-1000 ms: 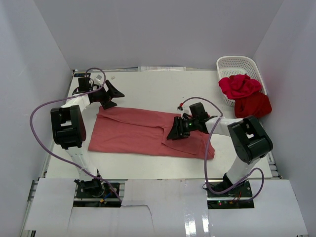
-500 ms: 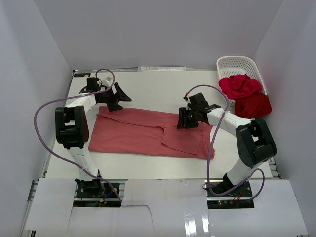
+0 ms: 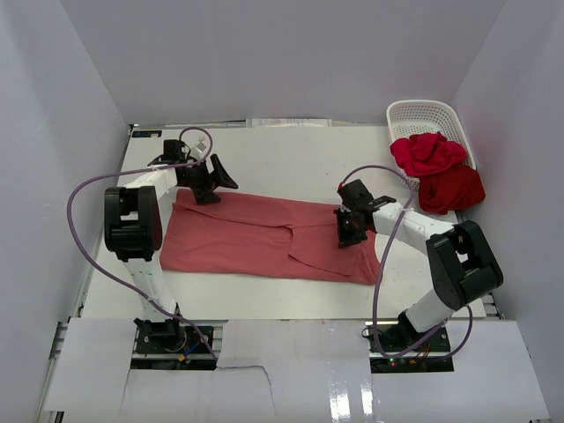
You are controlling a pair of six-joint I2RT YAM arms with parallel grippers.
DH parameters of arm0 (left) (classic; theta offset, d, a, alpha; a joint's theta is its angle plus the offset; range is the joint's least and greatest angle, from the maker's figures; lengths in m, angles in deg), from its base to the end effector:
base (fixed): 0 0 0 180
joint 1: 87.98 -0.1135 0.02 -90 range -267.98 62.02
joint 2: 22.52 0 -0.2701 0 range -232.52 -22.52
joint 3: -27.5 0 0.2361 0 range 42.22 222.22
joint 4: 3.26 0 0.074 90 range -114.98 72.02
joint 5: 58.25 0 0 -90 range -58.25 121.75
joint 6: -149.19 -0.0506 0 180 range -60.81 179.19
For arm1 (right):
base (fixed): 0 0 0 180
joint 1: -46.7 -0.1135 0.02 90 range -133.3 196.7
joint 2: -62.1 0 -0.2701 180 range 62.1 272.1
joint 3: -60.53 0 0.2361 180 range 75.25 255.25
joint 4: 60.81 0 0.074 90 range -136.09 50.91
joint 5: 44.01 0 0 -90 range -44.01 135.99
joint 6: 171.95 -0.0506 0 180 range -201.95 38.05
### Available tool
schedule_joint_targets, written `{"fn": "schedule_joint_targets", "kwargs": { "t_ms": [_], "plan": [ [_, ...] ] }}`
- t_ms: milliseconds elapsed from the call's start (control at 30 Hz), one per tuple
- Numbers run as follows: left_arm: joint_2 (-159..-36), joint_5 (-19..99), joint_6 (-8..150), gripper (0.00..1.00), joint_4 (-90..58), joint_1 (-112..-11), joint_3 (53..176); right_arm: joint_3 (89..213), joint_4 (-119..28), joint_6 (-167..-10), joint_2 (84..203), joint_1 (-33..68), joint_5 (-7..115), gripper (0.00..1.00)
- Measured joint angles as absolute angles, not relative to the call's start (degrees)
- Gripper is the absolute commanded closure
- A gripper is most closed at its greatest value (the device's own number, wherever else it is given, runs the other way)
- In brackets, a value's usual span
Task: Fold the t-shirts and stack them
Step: Rotate the tshirt 90 degrees
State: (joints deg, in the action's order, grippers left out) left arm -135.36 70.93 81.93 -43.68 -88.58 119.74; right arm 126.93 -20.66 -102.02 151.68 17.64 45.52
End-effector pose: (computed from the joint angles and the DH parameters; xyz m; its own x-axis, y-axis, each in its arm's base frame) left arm 0.4010 -0.0278 0.1803 -0.9219 -0.3093 -0.2332 -0.0633 0.7143 -0.6970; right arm 0.2546 0.1410 0.1793 -0.8993 -0.1071 -0.4241 -0.1851 0.9716 0.1471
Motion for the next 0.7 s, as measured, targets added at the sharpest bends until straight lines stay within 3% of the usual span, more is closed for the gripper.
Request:
{"fn": "schedule_joint_targets", "kwargs": {
  "t_ms": [433, 700],
  "plan": [
    [-138.11, 65.12, 80.57, 0.02, -47.35, -86.62, 121.37, 131.79, -15.61, -102.44, 157.80, 17.16, 42.33, 0.92],
    [-131.47, 56.94, 79.74, 0.02, -48.60, -85.83, 114.88, 141.67, -14.47, -99.64, 165.82, 21.80, 42.61, 0.92]
  ]
}}
